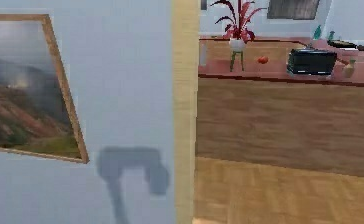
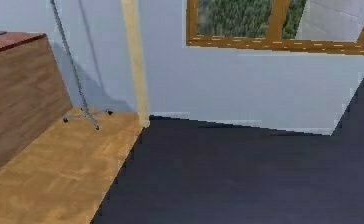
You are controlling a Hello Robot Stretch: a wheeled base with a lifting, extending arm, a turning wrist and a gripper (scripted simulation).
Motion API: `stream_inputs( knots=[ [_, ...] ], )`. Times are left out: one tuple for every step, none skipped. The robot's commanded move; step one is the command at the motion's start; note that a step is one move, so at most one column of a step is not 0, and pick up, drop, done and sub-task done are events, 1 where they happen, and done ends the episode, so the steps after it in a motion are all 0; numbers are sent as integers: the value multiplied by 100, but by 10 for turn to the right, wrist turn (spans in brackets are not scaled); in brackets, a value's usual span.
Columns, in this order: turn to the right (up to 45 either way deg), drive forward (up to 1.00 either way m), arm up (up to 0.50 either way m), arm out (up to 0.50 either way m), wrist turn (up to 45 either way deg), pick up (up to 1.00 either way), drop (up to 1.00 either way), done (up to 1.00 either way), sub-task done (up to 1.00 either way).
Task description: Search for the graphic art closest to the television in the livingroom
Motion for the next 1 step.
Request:
stream_inputs(
  knots=[
    [-450,0,0,0,0,0,0,0,0]
  ],
)
